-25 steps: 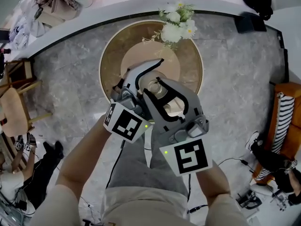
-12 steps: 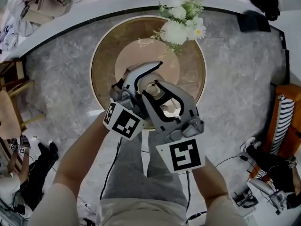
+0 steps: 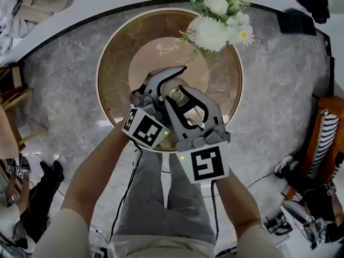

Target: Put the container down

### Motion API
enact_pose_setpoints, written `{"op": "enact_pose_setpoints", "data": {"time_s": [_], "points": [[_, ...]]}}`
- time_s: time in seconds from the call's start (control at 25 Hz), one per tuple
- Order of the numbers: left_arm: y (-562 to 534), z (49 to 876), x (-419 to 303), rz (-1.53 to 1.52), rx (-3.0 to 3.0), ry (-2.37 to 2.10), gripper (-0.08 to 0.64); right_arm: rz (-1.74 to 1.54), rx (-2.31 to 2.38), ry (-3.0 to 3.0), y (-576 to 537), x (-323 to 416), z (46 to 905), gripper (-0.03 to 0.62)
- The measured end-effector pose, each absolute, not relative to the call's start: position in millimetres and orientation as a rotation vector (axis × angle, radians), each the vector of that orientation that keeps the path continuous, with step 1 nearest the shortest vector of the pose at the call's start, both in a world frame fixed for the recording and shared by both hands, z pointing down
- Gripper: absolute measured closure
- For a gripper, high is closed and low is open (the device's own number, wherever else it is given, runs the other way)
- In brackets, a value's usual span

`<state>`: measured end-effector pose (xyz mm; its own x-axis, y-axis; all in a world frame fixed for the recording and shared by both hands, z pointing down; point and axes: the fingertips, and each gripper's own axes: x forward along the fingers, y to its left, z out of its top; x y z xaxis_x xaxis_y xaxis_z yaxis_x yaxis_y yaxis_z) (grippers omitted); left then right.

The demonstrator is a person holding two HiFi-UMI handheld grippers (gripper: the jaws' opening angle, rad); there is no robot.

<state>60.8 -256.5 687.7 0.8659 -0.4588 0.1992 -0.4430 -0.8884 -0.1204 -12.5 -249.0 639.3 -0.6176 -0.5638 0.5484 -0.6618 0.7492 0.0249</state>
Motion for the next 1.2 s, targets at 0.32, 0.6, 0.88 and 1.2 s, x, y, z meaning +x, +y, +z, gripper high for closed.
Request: {"op": "enact_pose_setpoints", "data": {"time_s": [0.32, 0.6, 0.88, 1.2], "points": [[-261.8, 746.3, 68.8, -0.396, -2.997, 0.696, 0.196, 0.272, 0.953, -2.398, -258.4, -5.1, 693.9, 0.46], [-264.5, 792.4, 65.4, -0.488, -2.995, 0.696, 0.196, 0.252, 0.963, -2.384, -260.8, -7.8, 735.6, 0.461], [-267.1, 838.4, 63.9, -0.724, -2.992, 0.674, 0.195, 0.254, 0.978, -2.376, -266.5, -5.7, 772.6, 0.462], [-271.2, 858.5, 60.3, -0.876, -3.016, 0.624, 0.195, 0.215, 0.961, -2.37, -273.7, -7.5, 788.1, 0.462]]}}
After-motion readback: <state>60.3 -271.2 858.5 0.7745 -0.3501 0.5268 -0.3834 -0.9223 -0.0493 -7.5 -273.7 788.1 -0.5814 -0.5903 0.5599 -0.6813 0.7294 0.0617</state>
